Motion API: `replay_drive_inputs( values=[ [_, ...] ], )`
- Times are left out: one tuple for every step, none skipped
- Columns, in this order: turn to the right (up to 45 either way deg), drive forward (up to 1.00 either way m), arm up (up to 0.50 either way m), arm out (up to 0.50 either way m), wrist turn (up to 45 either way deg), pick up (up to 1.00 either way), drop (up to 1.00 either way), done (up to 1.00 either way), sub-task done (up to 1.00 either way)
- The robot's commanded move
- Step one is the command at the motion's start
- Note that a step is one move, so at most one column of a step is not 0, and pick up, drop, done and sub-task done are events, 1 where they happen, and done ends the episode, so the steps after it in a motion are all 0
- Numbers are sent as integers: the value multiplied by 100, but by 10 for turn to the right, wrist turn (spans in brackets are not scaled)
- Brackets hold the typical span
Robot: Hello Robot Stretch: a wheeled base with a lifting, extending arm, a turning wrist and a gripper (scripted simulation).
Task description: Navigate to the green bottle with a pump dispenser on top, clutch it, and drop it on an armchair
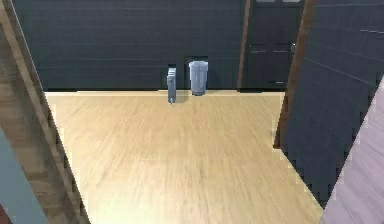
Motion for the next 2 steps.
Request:
replay_drive_inputs(
  values=[
    [0, 40, 0, 0, 0, 0, 0, 0, 0],
    [-30, 0, 0, 0, 0, 0, 0, 0, 0]
  ],
)
